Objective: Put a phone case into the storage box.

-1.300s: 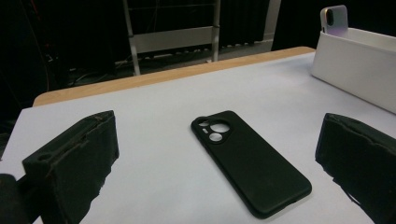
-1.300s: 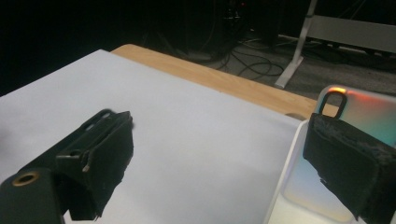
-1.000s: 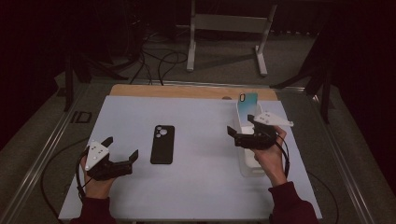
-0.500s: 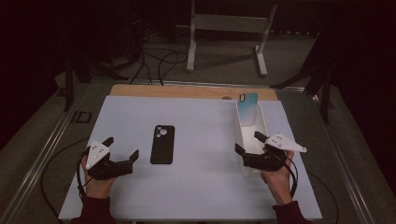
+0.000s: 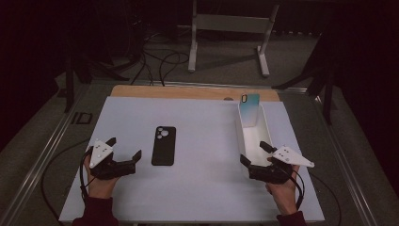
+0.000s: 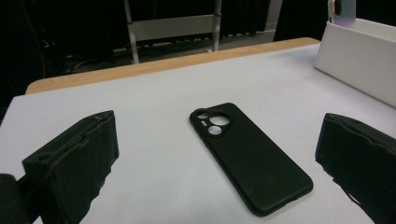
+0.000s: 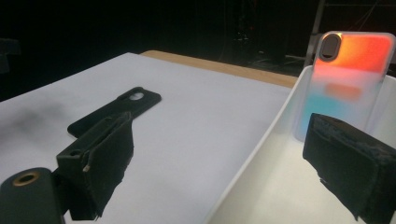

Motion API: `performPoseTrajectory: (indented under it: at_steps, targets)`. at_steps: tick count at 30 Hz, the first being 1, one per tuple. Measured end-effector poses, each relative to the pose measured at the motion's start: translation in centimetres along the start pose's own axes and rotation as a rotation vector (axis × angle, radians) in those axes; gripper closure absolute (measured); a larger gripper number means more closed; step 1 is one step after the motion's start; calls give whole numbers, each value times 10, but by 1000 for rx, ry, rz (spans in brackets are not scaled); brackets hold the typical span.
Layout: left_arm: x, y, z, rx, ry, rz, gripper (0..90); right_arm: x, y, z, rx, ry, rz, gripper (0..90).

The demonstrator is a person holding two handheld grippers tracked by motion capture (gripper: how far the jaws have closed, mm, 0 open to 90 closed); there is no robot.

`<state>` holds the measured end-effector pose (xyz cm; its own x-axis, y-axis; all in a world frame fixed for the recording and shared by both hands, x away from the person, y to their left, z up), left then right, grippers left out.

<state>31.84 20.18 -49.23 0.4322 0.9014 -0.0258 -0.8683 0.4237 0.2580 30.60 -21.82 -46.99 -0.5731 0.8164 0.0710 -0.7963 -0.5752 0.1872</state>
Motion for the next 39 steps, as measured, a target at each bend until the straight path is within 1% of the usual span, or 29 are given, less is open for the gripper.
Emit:
performPoseTrajectory:
  at_steps: [6, 10, 12, 17, 24, 26, 28, 30, 31, 33, 34, 35, 36, 37, 38, 39]
  targets:
    - [-2, -2, 0, 15, 3, 6, 1, -2, 6, -3, -2, -5, -10, 84]
    - [-5, -4, 0, 31, -1, 9, 0, -4, 9, -5, 2, -13, -20, 84]
    - [-7, -6, 0, 43, -10, 8, 0, -5, 9, -6, 4, -9, -24, 84]
    - [-18, -14, -2, 77, -27, -26, 0, -6, 10, -7, 4, -16, -26, 84]
    - [-38, -36, -1, 129, -40, -107, 5, -5, 11, -6, 0, -2, -26, 84]
    - [-42, -43, -1, 144, -44, -124, 19, -5, 12, -6, 0, -2, -26, 84]
    - [-47, -49, 0, 142, -53, -124, 50, -5, 12, -6, -2, -1, -26, 84]
    - [-52, -54, 2, 135, -59, -128, 135, -5, 13, -6, -3, -2, -27, 84]
    - [-54, -57, 1, 143, -67, -137, 190, -5, 13, -6, -3, -3, -27, 84]
    - [-61, -63, 0, 153, -79, -167, 332, -5, 14, -6, -4, 0, -27, 84]
    - [-61, -63, 0, 153, -79, -167, 409, -5, 14, -6, -4, 0, -27, 84]
    - [-68, -69, -2, 173, -88, -205, 409, -5, 14, -7, -4, 5, -29, 84]
    - [-70, -72, -4, 178, -92, -214, 539, -5, 14, -7, -4, 4, -28, 84]
    - [-74, -76, -6, 193, -96, -223, 592, -5, 14, -7, -5, 6, -28, 84]
    - [-76, -79, -8, 206, -98, -223, 662, -4, 14, -7, -5, 7, -30, 84]
    - [-78, -82, -10, 214, -98, -232, 750, -4, 14, -7, -4, 8, -30, 84]
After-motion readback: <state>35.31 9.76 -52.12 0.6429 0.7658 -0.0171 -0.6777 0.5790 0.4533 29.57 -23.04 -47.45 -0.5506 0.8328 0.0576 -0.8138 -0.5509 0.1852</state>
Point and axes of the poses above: each handheld gripper's, and its own axes: y roughly backward along the jaws, z roughly out of its top, x roughly to its left, the point moved 7 cm from there along -y, roughly forward along the jaws, and after that the axes turned 7 degrees about -x, right-handed, at the moved point
